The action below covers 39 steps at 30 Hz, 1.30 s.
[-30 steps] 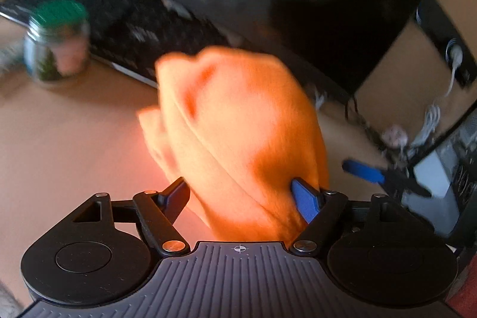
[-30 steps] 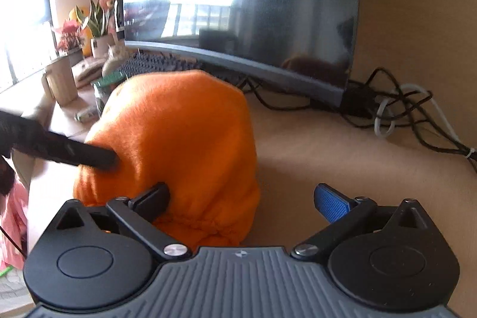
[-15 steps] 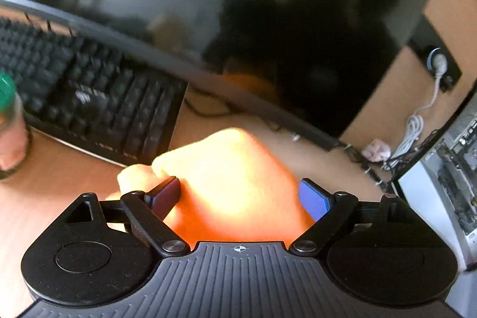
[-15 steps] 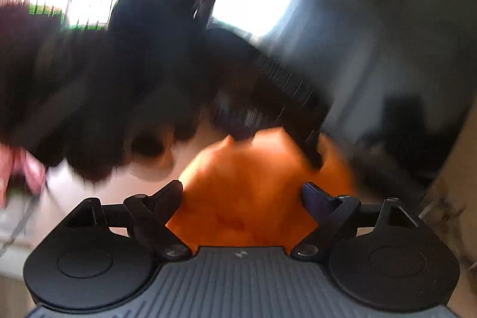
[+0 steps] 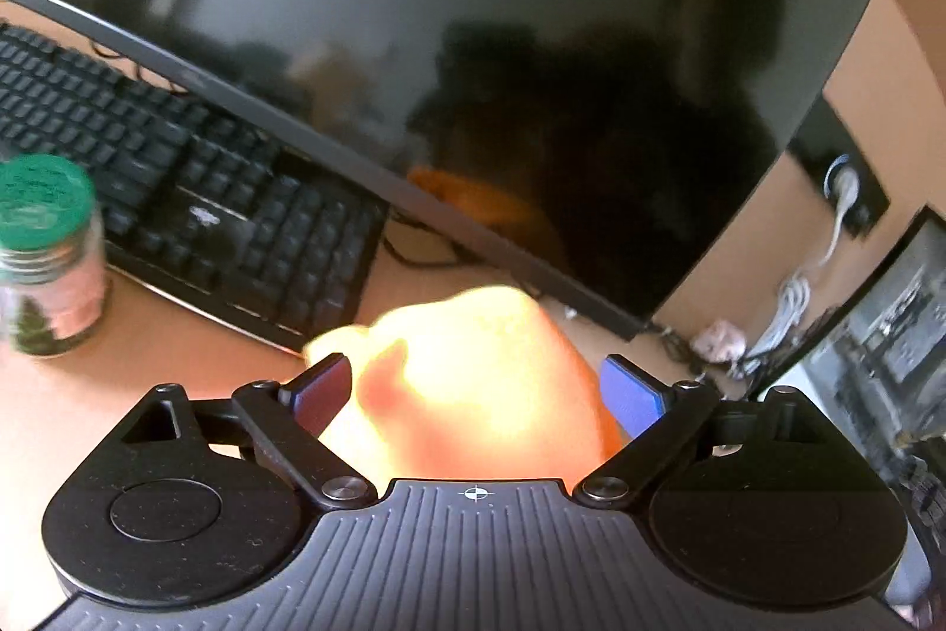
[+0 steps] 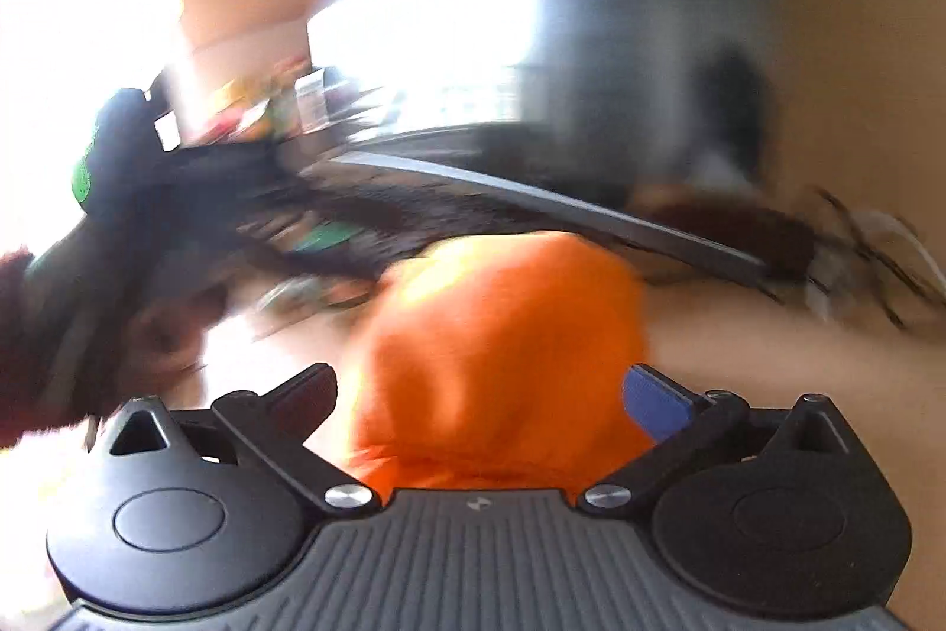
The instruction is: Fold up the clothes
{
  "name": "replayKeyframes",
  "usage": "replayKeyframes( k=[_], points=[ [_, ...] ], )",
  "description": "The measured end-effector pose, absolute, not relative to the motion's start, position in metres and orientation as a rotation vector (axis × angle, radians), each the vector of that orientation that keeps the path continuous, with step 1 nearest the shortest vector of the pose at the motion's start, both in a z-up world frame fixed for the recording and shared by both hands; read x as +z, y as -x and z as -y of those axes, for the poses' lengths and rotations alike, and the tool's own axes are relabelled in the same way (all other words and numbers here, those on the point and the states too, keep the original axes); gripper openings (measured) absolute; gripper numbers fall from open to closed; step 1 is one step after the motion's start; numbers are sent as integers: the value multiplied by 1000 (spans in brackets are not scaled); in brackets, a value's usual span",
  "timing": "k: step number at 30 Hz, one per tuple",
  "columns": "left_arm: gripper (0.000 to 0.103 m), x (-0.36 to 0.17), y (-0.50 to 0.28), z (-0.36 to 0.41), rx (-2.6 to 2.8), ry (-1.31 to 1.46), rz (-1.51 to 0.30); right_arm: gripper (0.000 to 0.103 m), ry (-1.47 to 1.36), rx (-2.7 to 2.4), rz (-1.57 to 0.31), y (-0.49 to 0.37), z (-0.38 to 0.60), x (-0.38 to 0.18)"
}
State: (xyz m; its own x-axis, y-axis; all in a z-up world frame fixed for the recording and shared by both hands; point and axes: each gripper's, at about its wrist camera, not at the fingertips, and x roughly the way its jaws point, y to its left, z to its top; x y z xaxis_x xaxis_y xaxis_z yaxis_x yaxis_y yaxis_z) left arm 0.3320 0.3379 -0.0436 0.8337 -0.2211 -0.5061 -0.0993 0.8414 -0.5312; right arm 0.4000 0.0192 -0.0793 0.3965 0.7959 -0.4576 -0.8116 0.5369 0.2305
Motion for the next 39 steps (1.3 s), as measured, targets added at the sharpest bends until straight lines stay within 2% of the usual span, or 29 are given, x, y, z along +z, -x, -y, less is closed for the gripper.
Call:
replayKeyframes(
  k=[8,12,13,17,19,22,25,28,31,35,39],
  points=[
    [95,-87,-329,-317,-91,734,-692,103,-106,831,-661,-437,-16,-107],
    [78,-100,-323,-303,-92,721,-743,102,-35,955,-775,-438,-44,-124],
    [78,-102,-320,-301,-92,727,-748,96,-13,986,-777,-433,-48,-123],
    [79,-93,-294,-300,-111,738,-723,95,66,1033,-728,-416,-48,-114],
    [83,-84,-282,-298,-110,708,-714,97,113,1000,-686,-412,-49,-112],
    [89,-64,-270,-301,-45,630,-691,98,157,899,-627,-409,-47,-104],
    [91,-30,-259,-314,-22,595,-592,99,147,908,-573,-398,-40,-88],
    [95,3,-276,-318,-109,578,-483,100,170,964,-510,-380,-38,-74],
    [96,10,-322,-310,-245,565,-497,100,293,1004,-433,-349,-59,-73],
    [95,-32,-394,-316,-275,621,-672,100,486,1051,-324,-315,-92,-82],
    [95,-75,-430,-337,-241,716,-759,100,548,1059,-373,-325,-119,-92]
  ],
)
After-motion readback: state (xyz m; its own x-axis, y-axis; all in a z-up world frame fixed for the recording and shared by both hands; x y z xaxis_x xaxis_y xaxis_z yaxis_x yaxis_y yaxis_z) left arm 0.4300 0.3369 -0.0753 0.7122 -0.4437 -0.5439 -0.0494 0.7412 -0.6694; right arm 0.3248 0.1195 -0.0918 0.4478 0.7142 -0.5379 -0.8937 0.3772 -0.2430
